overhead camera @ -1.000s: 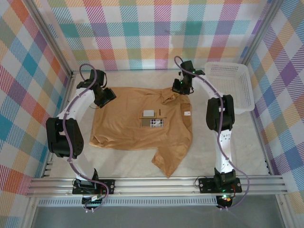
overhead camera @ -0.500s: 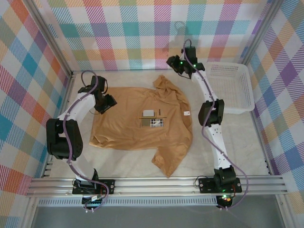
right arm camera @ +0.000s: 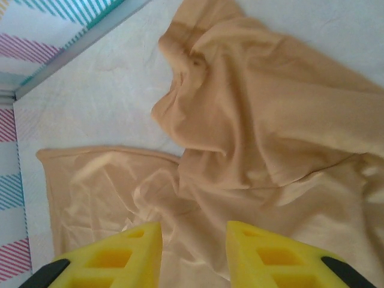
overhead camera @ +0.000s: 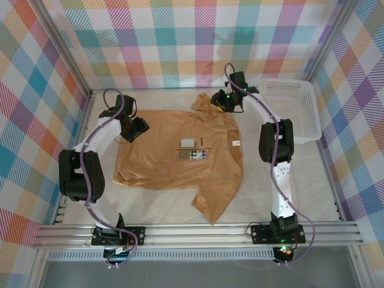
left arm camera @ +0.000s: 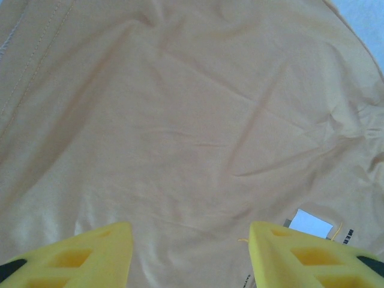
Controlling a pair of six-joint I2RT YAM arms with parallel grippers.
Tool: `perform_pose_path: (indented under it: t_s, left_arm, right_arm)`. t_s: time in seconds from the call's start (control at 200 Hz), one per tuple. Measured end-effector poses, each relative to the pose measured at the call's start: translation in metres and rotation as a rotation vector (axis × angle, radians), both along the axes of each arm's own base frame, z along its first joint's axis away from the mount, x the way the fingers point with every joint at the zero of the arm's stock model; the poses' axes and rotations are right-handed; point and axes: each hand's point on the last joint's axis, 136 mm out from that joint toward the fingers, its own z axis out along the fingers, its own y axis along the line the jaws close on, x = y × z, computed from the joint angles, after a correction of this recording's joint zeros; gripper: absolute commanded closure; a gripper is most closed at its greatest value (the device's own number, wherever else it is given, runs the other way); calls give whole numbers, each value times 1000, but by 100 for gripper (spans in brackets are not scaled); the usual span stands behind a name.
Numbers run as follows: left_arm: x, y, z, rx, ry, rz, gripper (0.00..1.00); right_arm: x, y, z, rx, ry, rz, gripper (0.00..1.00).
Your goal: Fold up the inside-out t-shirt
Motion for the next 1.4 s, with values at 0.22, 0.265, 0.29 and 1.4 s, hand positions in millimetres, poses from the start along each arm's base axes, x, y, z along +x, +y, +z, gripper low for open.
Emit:
perform_pose_path:
  t_s: [0.22, 0.265, 0.29, 1.4]
  left_arm:
    - [46, -6, -33, -15, 37, -3, 44]
    - [59, -7, -45, -27, 48, -4, 44]
    - [65, -7, -54, -34, 57, -3, 44]
    - [-31, -8, -59, 17, 114, -15, 26]
  right_arm:
    - [13, -2, -45, -67, 44, -31, 67]
    - [22, -7, -56, -87, 47, -51, 67]
    - [27, -10, -62, -100, 49, -63, 67]
    - [-133, -12, -45, -143, 241, 53, 57]
